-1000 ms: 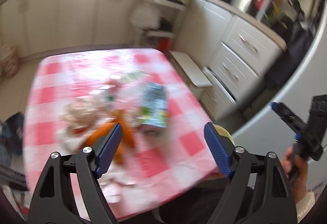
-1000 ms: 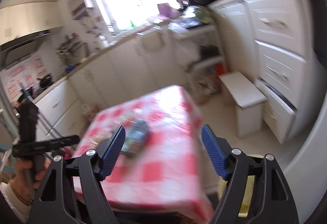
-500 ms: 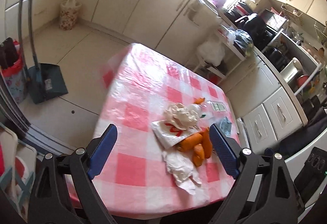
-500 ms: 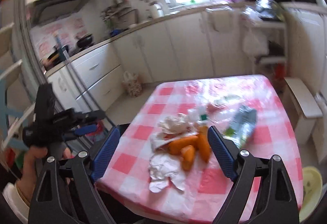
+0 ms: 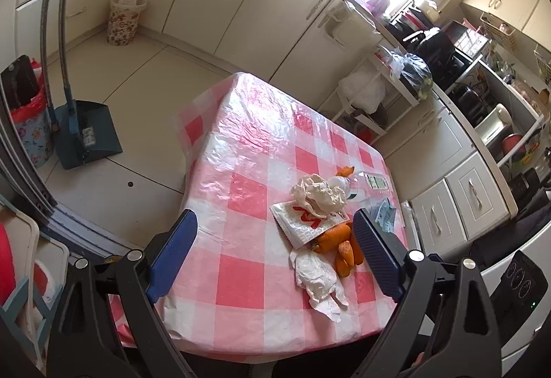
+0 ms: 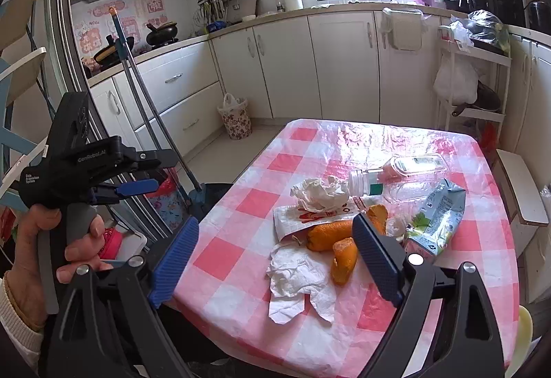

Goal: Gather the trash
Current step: 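Move both tools back over the table toward the orange peels, then close the right tool on an orange peel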

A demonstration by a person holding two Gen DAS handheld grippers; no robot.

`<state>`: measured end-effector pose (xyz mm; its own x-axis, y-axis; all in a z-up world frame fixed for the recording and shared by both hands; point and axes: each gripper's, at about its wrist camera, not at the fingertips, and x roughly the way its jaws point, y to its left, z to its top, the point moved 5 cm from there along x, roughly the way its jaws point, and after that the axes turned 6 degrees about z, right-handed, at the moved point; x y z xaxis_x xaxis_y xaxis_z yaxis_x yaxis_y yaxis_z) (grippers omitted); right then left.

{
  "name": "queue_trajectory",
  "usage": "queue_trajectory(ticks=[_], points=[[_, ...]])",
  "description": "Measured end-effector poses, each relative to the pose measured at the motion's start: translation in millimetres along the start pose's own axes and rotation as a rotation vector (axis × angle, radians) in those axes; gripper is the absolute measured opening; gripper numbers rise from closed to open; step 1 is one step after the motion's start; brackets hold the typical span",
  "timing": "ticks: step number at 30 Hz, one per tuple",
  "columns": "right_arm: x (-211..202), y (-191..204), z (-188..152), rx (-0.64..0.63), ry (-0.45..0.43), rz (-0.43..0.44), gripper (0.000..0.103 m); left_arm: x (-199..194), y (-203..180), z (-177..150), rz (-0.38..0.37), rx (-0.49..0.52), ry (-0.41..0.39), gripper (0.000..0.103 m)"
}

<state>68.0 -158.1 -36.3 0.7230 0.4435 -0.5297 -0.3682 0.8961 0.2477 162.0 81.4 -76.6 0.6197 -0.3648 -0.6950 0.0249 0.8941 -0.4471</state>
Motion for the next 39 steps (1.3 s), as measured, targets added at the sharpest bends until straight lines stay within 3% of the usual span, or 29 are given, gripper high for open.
queue_trajectory(ticks=[30, 35, 39], points=[[2.3, -6.1, -6.8, 0.016, 0.04, 0.011, 0.09, 11.3, 1.7, -9.0, 0.091, 0.053, 0.029, 0.09], [11.9, -16.7, -11.7, 0.066, 0.089, -0.023, 0.09, 10.3, 0.7, -9.9, 0.117, 0.088, 0.022, 0.09], [22.1, -24.5, -20.9, 0.133, 0.13, -0.001, 0.09, 12.9, 2.0, -11.7, 0.127, 0.099, 0.034, 0.09]])
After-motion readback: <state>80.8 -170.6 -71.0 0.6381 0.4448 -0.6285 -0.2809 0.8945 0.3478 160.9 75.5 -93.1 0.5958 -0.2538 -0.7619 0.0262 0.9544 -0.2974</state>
